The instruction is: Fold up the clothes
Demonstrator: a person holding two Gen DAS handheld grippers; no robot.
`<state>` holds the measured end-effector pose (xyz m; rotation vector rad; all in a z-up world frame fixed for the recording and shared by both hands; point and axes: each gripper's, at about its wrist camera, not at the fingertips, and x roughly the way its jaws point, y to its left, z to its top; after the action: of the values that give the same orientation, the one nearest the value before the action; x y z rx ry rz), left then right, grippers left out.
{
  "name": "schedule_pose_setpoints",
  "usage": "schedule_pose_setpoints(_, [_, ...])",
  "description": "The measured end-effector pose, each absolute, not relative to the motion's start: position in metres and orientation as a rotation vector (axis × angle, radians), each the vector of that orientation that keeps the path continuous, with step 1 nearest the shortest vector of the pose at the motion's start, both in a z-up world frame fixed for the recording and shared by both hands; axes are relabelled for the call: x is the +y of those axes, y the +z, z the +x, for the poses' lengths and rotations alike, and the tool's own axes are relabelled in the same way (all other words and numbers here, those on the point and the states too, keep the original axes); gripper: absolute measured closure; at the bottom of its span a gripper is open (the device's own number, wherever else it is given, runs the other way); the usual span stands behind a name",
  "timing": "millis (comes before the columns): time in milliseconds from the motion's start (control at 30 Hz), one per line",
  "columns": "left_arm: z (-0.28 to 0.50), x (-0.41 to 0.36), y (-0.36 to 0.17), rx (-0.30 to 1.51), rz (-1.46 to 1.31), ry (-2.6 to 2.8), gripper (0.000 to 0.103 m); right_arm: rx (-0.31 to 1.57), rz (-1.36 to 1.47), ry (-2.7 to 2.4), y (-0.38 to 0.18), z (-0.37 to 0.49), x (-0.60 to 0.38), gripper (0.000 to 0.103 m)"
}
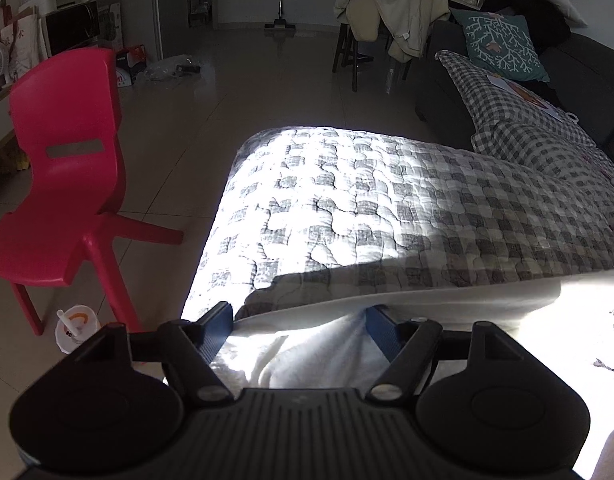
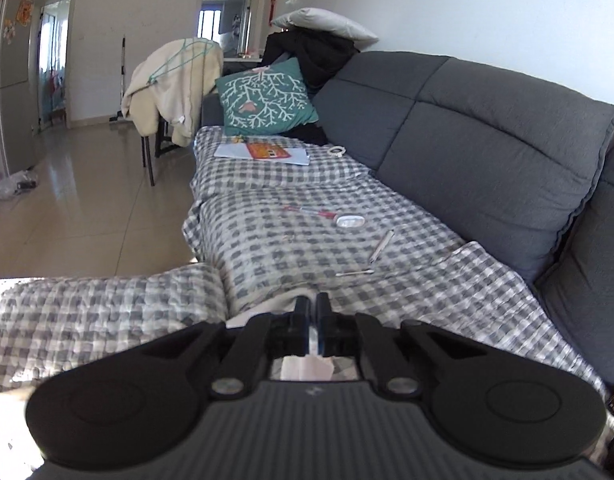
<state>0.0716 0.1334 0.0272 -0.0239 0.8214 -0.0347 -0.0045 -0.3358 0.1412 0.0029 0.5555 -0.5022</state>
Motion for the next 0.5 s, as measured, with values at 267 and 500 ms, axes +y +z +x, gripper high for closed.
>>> schedule_pose_setpoints(267, [0.073,0.123,0.034,0.73,-0.05,-0.046,0.101,0.651,-0.146,-0.504,0.139,0.024,-0.338,0.102])
schedule_pose_setpoints(500, [0.071,0.126,0.036,0.622,-0.141,0.073,0.101,0.707,-0.132,-0.495,0.109,0.084,-0.343,0.102])
